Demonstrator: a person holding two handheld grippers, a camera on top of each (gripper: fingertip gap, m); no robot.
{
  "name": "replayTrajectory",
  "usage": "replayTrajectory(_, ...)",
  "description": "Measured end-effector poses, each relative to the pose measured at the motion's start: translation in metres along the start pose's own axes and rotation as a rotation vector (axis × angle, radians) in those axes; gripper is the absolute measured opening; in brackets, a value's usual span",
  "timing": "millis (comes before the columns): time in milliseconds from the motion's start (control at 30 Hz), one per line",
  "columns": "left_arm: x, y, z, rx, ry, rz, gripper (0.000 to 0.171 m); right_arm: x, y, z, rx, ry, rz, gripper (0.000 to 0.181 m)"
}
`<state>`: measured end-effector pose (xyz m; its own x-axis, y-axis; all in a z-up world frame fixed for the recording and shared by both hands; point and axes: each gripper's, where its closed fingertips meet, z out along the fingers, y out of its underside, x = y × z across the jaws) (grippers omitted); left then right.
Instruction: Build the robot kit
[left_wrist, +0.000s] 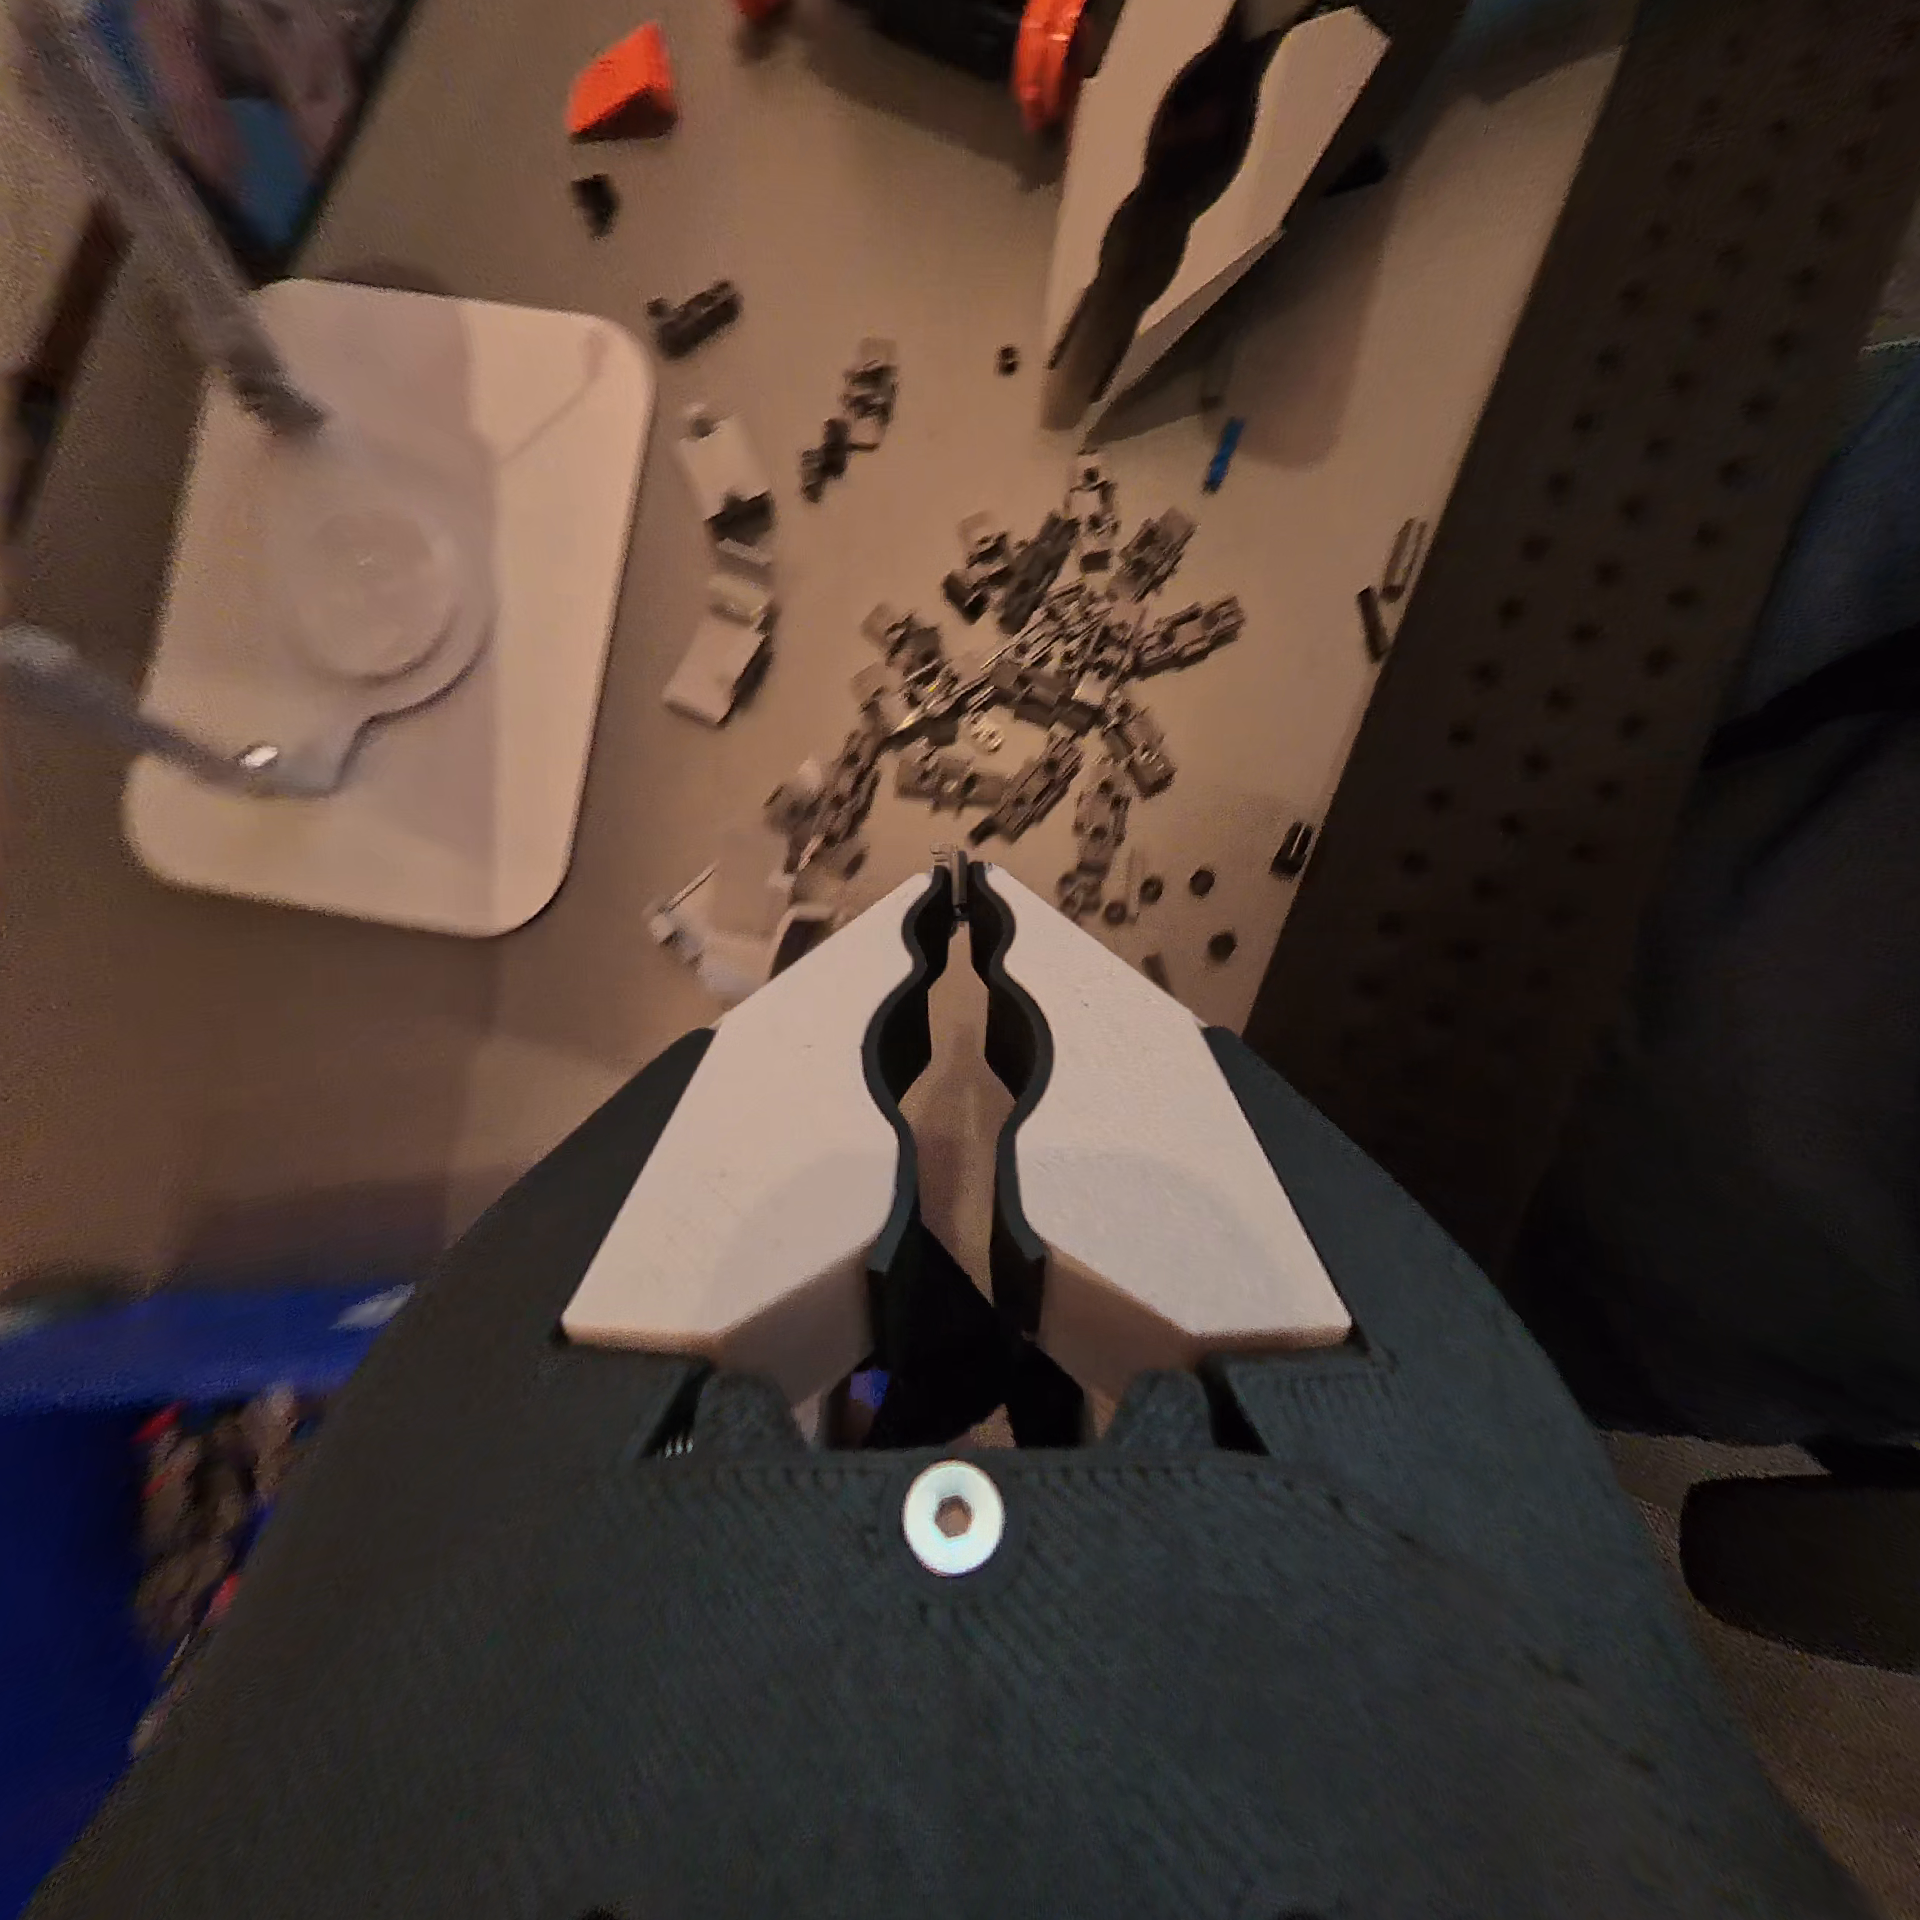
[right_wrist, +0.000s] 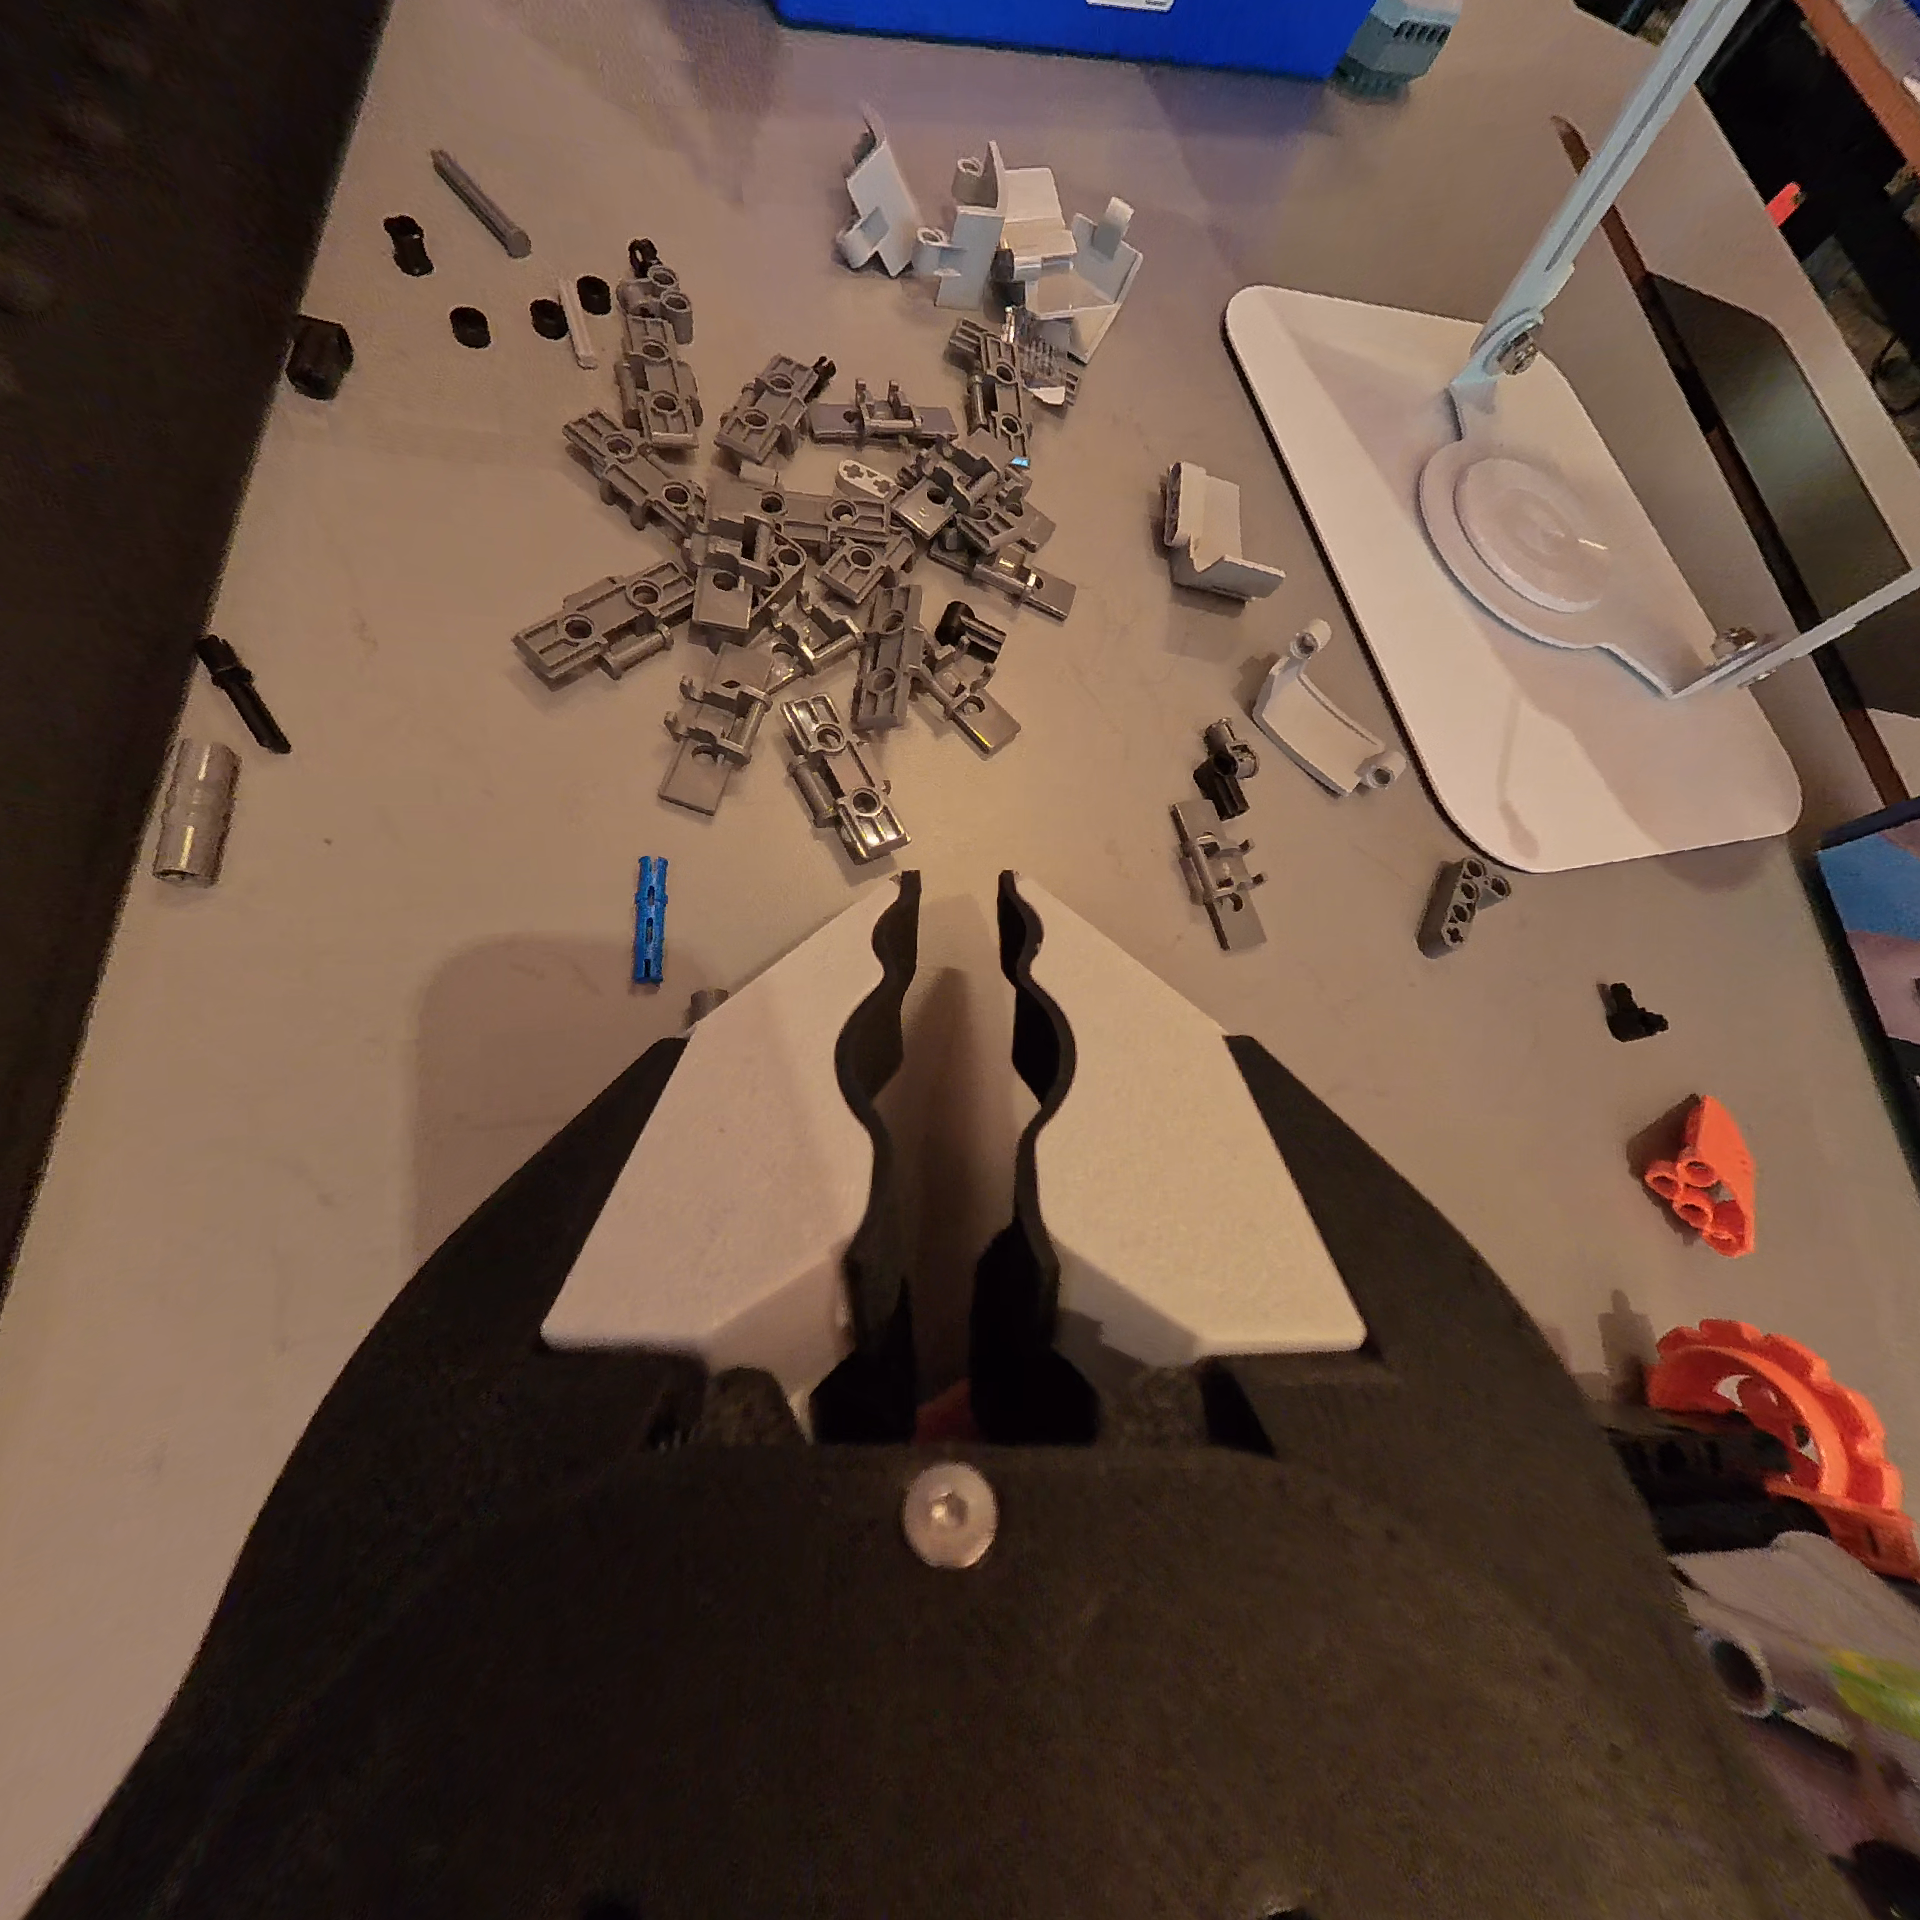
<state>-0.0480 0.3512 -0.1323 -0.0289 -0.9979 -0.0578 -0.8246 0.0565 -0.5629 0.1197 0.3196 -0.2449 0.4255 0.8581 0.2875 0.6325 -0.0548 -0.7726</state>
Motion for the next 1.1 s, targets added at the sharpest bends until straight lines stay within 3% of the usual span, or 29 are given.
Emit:
replayTrajectory(233,0.038,-0.035,0.106,0.008,0.241,0.004,0.002,0.005,-0.014,-0.011,0.046,0.037,-0.025,0.014)
replayTrajectory(500,0.048,-0.071,0.161,0.002,0.364,-0.045,0.002,0.005,-0.018,-0.018,0.055,0.049,-0.034,0.015)
replayTrajectory(800,0.037,-0.080,0.195,0.008,0.384,-0.106,0.009,0.010,-0.012,-0.021,0.046,0.050,0.002,0.016)
replayTrajectory(900,0.027,-0.077,0.201,0.014,0.354,-0.129,0.023,0.011,-0.009,-0.022,0.032,0.049,0.004,0.016)
replayTrajectory(1033,0.016,-0.077,0.194,0.062,0.310,-0.123,0.035,0.014,-0.004,-0.024,0.008,0.049,0.019,0.017)
replayTrajectory(1100,0.011,-0.072,0.185,0.068,0.279,-0.109,0.034,0.013,-0.002,-0.025,-0.003,0.037,0.022,0.016)
